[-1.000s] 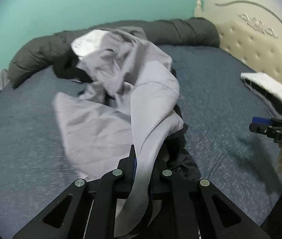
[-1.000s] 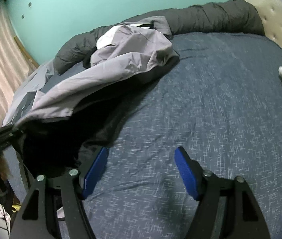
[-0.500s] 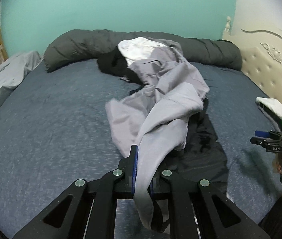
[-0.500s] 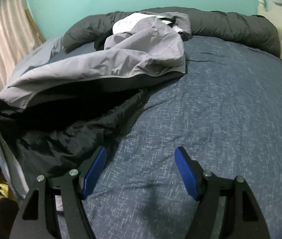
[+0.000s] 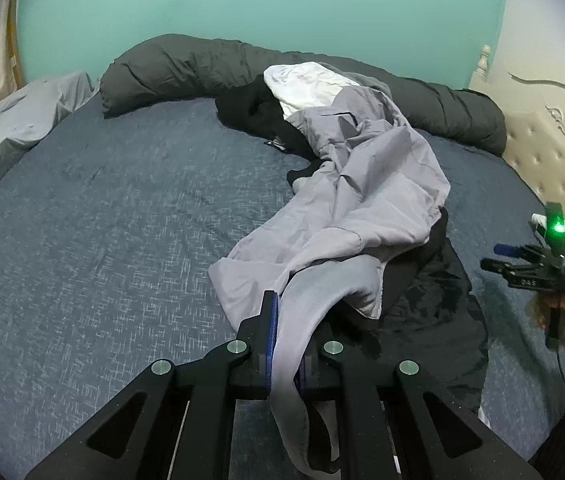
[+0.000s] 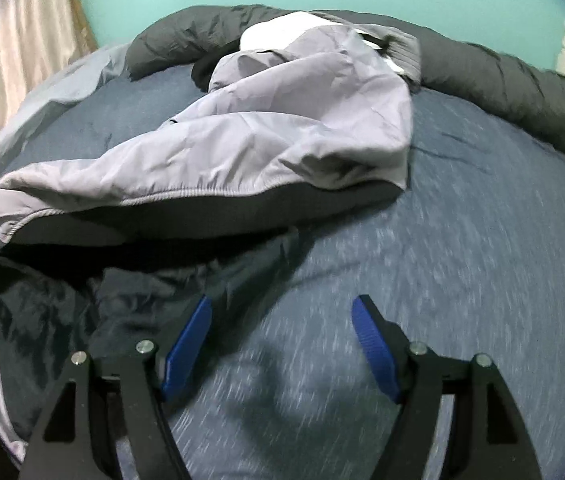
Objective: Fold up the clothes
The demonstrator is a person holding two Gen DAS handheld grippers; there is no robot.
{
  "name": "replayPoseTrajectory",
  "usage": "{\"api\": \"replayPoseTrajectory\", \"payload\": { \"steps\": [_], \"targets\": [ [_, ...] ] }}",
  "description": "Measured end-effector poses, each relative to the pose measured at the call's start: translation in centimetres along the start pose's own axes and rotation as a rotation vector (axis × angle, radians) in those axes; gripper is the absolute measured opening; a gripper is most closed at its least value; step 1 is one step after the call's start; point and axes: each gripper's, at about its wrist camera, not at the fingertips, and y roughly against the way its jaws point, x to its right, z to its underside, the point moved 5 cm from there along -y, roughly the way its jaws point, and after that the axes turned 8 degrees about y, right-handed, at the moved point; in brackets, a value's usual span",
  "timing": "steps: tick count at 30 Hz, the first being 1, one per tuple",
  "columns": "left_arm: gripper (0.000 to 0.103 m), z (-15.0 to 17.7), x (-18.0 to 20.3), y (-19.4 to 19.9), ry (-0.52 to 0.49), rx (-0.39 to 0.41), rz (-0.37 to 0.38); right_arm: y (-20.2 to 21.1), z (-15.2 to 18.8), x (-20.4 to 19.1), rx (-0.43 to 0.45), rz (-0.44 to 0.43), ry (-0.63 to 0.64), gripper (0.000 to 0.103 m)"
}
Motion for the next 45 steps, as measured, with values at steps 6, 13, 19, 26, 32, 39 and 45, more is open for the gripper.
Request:
{"api": "replayPoseTrajectory", "payload": {
  "steps": [6,13,19,26,32,39,45],
  "targets": [
    [0.008,-0.7,-1.1,-1.3,0.011,0.003,0.005,-3.4,-2.0,0.1,-0.022,0.028,0.08,0.074],
    [0.008,-1.4,-2.1,-2.6,0.02,0.007,-0.003,-6.9,-2.3,0.6,-0.069,0.113,0.165,0.074],
    [0.008,-1.7,-2.3,-3.0,0.023,0.008,0.003,-9.0,-3.1,1.7,-0.063,0.154,0.169,0.073],
    [0.008,-1.9,-2.1,-3.1,0.022,0.013,0.011,-9.7,-3.8,1.8,-0.048,0.126,0.138,0.017],
    [0.008,-2.3,-1.7,-2.1,0.017,0.027,0.016,-7.5,-4.7,2.0,0.007,0.108,0.112,0.003],
    [0.007,-3.7,-0.6,1.0,0.007,0.069,0.022,-0.9,-7.4,2.2,0.127,0.113,0.101,0.0],
    [0.007,-4.8,0.4,3.9,-0.003,0.097,0.022,3.4,-8.6,2.8,0.155,0.05,0.074,0.0]
  ]
}}
